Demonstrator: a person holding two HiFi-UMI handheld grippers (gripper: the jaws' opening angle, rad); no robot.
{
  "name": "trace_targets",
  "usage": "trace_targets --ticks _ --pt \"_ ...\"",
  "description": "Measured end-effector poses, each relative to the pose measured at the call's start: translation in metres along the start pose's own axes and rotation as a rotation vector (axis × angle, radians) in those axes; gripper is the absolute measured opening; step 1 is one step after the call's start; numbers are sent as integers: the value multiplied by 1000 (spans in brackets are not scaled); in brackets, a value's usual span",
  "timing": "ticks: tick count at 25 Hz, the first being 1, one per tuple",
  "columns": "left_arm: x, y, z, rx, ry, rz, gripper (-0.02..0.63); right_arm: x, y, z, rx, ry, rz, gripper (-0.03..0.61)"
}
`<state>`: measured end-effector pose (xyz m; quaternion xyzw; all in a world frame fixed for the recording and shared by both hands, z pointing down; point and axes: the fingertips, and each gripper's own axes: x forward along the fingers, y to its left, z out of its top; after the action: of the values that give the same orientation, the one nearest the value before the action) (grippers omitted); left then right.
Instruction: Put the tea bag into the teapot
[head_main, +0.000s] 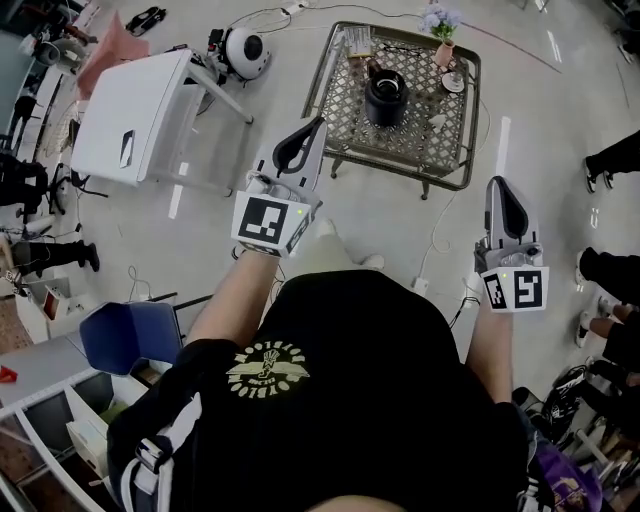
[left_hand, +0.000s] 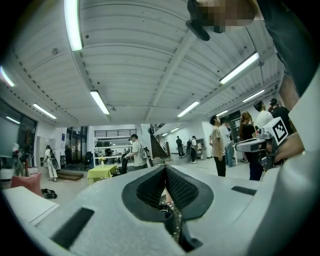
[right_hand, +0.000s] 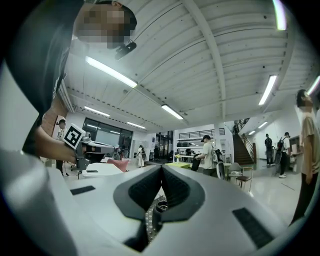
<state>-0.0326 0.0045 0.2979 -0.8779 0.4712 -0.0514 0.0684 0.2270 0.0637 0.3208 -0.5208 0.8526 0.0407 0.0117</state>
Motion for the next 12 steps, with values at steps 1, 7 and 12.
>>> trace_targets --ticks 1,7,12 --pt "0 -2 0 4 1 -1 -5 -1 0 0 2 -3 0 9" --pt "4 -13 2 66 13 -25 -5 -6 -4 1 -4 -6 -22 9" --pt "7 -16 -7 37 4 -40 -5 -4 -8 -5 -21 8 -49 9"
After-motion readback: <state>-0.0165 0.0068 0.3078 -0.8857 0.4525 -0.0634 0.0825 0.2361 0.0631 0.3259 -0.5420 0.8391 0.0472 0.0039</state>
